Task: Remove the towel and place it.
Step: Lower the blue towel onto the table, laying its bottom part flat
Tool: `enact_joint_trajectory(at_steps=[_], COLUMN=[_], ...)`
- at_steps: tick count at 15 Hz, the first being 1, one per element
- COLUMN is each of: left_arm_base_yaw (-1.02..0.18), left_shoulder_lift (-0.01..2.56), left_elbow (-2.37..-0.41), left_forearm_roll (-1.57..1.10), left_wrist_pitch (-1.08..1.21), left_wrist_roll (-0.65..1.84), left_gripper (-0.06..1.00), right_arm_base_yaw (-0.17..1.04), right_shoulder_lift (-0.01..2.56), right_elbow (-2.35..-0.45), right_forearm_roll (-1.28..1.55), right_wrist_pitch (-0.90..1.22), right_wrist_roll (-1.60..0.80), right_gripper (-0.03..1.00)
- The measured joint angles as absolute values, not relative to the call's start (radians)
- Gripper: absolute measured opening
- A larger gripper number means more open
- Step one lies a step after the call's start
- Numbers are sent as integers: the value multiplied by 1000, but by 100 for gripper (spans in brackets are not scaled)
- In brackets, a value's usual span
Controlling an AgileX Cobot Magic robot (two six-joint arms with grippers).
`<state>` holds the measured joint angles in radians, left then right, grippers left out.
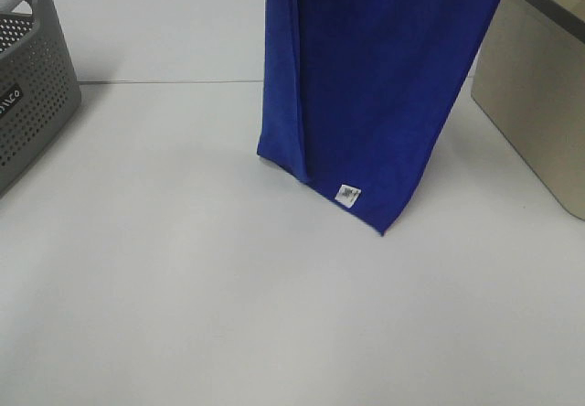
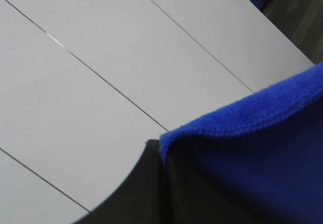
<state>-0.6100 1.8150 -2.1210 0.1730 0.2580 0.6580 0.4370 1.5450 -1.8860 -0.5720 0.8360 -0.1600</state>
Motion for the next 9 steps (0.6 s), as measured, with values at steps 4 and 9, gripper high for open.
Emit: enact_joint_trajectory(at_steps=[4,9], left_arm_base_yaw=[-583,-492], left_shoulder_lift=[1833,1858], left_elbow=[-2121,-2121], left_forearm_roll=[182,78], left_wrist_pitch=[122,82], left_wrist_roll=[658,605], left_gripper=[0,0], right_arm_base_yaw=[437,437], right_shoulder_lift=[1547,1624], right_elbow=[-1886,-1886], right_forearm_roll=[-702,-744], right_wrist_pitch=[605,510], right_wrist_roll=[-11,31], right_gripper=[2,2])
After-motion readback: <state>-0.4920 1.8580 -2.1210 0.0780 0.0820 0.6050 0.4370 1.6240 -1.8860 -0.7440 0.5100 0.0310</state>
